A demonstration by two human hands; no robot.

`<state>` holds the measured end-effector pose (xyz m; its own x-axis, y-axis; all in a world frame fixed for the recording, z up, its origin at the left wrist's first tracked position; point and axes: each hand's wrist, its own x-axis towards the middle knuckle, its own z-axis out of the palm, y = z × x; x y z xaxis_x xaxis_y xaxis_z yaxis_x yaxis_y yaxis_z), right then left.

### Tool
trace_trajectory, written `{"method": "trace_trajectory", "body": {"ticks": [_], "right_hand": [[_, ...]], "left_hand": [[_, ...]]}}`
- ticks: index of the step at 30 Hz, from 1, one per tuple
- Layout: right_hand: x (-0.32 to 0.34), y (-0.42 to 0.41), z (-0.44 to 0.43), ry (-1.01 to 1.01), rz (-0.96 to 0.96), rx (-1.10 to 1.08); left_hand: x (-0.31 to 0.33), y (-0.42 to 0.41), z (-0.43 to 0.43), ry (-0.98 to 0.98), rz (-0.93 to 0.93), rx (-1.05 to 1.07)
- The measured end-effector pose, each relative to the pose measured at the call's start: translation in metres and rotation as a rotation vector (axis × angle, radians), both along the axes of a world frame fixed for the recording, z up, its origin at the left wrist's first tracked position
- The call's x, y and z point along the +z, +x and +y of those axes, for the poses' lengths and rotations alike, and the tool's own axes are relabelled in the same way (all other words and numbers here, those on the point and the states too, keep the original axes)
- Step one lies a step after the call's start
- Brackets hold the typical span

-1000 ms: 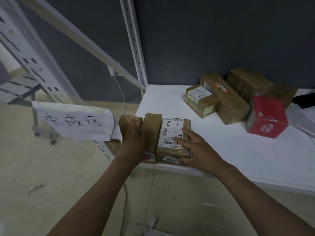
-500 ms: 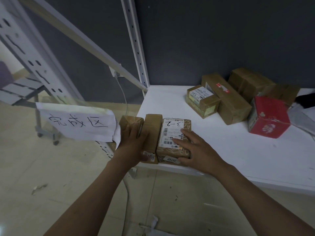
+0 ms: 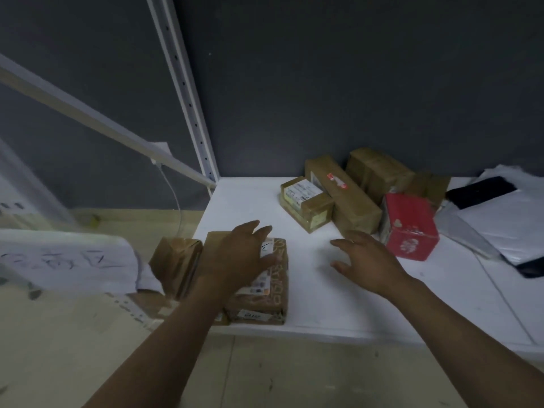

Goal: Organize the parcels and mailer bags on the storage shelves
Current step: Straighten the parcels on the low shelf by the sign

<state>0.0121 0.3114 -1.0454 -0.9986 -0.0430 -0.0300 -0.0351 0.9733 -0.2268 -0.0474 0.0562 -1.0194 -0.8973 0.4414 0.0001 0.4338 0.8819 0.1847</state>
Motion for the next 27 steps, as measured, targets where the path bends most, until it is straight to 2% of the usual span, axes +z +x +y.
{"method": "trace_trajectory", "body": {"ticks": [5,8,12,18,22,24,27], "right_hand": [[0.005,-0.018,0.049,0.041,-0.032,-0.153],[0.005,-0.027,0.071,0.123,0.011,-0.088],[0.0,-0.036,0.088,0.126,-0.012,-0.077],[-0.009,-0.049,0.093,0.179,-0.032,0.061],[-0.017,-0.062,0.102,0.26,-0.046,0.033],[-0.017,-0.066,0.106,0.27,-0.051,0.009],[-0.015,-0.063,0.103,0.243,-0.067,-0.009]], "left_hand": [[-0.015,-0.039,0.071,-0.027,-0.006,0.008],[-0.024,-0.059,0.109,-0.054,0.012,0.019],[-0.035,-0.083,0.145,-0.063,0.044,0.007],[-0.055,-0.103,0.16,-0.146,0.036,-0.002],[-0.051,-0.096,0.143,0.025,-0.003,-0.009],[-0.048,-0.088,0.142,0.172,-0.02,0.082],[-0.049,-0.086,0.152,0.233,-0.018,0.261]]}}
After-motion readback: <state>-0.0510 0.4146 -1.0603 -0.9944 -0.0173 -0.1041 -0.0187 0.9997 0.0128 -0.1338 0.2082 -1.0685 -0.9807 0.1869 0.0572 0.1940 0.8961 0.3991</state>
